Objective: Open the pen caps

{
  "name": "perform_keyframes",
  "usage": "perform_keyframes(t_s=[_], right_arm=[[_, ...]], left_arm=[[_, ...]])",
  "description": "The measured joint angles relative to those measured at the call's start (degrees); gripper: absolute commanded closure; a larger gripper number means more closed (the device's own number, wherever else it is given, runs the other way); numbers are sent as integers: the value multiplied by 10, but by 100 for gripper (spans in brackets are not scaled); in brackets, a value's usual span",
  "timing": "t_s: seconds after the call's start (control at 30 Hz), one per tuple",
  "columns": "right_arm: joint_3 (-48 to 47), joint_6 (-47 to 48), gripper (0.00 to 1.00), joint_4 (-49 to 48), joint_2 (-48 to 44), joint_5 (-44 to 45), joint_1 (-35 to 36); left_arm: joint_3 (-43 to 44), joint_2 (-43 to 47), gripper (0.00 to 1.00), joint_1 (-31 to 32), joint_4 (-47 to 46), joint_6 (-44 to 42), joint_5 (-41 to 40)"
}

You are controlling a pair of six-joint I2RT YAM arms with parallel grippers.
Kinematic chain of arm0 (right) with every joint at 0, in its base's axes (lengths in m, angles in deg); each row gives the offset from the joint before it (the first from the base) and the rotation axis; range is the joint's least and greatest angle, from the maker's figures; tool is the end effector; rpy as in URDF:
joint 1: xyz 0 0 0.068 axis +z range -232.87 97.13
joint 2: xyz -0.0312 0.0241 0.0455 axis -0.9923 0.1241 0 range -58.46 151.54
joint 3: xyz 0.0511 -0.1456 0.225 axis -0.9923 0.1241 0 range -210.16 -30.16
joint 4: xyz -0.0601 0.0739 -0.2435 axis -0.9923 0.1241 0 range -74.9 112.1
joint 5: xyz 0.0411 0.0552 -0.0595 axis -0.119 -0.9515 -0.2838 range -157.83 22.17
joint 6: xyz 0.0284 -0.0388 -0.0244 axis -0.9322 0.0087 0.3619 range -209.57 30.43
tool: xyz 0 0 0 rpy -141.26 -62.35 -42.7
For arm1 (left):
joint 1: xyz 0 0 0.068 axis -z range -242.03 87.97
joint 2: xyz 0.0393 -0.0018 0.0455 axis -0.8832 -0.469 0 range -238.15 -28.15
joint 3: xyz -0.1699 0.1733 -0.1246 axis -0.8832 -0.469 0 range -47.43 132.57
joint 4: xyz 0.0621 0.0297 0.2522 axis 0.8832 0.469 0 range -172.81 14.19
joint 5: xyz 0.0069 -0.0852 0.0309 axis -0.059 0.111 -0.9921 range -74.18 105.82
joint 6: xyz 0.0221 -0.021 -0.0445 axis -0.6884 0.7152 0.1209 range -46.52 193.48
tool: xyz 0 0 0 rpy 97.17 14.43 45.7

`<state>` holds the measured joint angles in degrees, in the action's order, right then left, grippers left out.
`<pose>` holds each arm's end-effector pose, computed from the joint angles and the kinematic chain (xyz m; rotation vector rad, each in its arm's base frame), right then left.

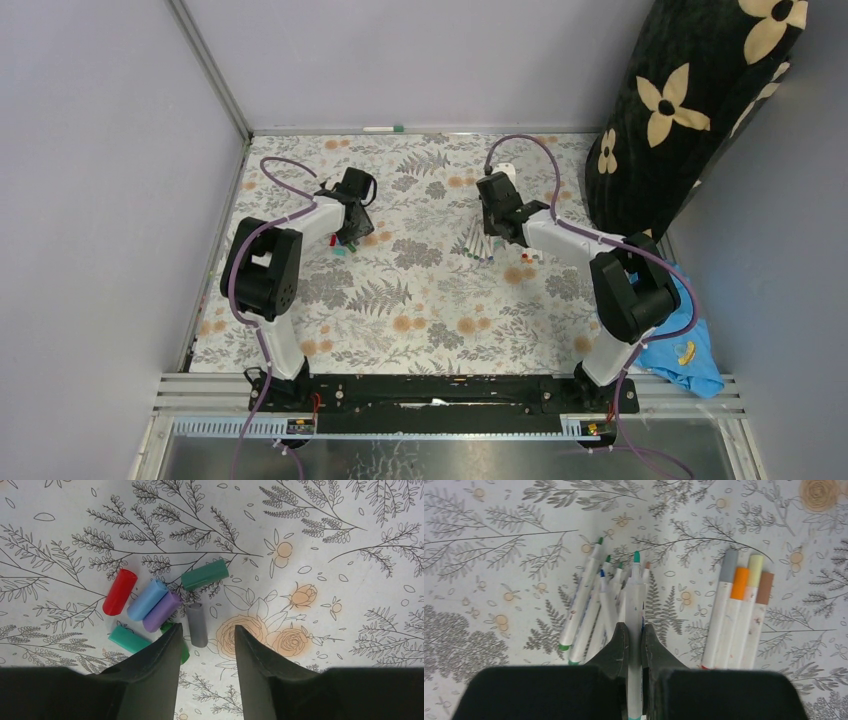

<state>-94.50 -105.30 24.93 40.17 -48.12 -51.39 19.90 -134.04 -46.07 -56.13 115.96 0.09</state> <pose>0.3245 0.1847 0.2112 -0.1463 2.2808 0.0235 0.3551 -0.0916 0.1633 -0.6817 2.5449 0.0352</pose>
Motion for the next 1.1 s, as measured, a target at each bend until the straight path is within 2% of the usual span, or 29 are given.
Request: perform_keyframes(t_s=[0.33,0.47,0.77,1.1], right_arm=[[25,12,85,-3,29,4,-26],[36,12,84,-4,51,3,-28],[39,1,65,-32,64,-4,-30],[39,-10,63,-34,64,-9,-31]], left_arm=[[-11,9,49,0,0,0,0],[-11,25,44,0,0,0,0],[-13,54,41,0,-3,2,0],[-23,55,41,0,-4,4,1]])
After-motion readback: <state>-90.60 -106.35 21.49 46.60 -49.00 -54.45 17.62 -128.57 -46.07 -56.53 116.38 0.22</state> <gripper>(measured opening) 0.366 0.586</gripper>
